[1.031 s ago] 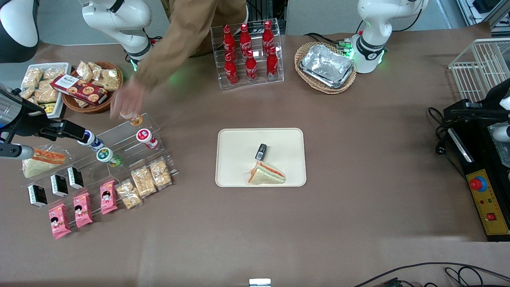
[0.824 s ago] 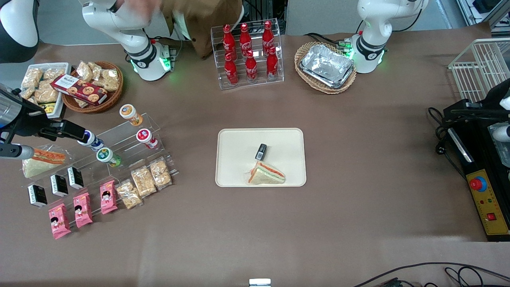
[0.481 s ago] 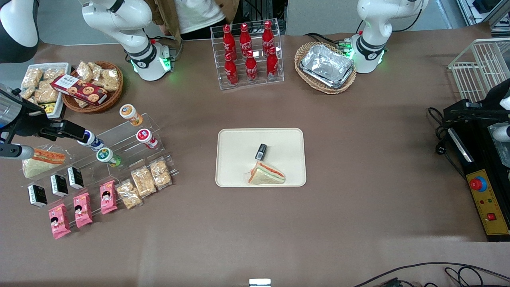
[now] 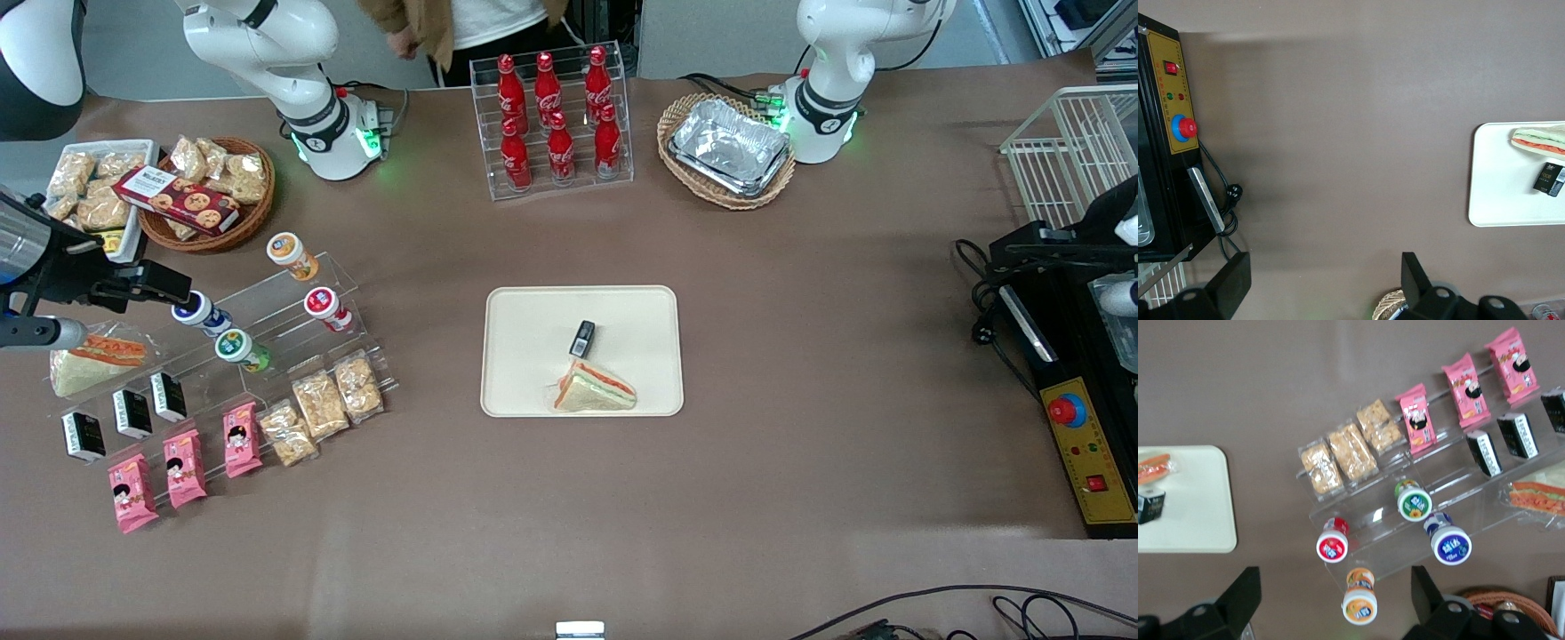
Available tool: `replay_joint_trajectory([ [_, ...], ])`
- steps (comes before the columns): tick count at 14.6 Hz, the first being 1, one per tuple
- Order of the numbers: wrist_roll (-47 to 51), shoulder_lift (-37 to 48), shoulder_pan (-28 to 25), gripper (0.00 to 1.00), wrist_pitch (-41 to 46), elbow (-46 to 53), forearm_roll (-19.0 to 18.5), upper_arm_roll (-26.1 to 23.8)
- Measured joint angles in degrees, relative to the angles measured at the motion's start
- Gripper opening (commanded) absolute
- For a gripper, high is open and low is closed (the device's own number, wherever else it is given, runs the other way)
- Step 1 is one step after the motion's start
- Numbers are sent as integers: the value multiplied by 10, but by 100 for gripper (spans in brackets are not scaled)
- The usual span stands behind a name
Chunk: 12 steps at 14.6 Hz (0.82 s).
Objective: Place green gum on tray
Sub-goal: 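Move the right gripper down to the green-capped bottle on the rack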
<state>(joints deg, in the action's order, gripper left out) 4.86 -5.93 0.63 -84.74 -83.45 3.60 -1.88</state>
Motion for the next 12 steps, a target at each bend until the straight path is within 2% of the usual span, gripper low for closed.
replay_joint_trajectory([
  [5, -6, 36, 0, 100, 14, -57, 0, 1],
  [8, -22, 74, 0, 100, -25, -134, -1, 2],
  [12, -104, 83, 7, 100, -88, -216, -2, 22],
])
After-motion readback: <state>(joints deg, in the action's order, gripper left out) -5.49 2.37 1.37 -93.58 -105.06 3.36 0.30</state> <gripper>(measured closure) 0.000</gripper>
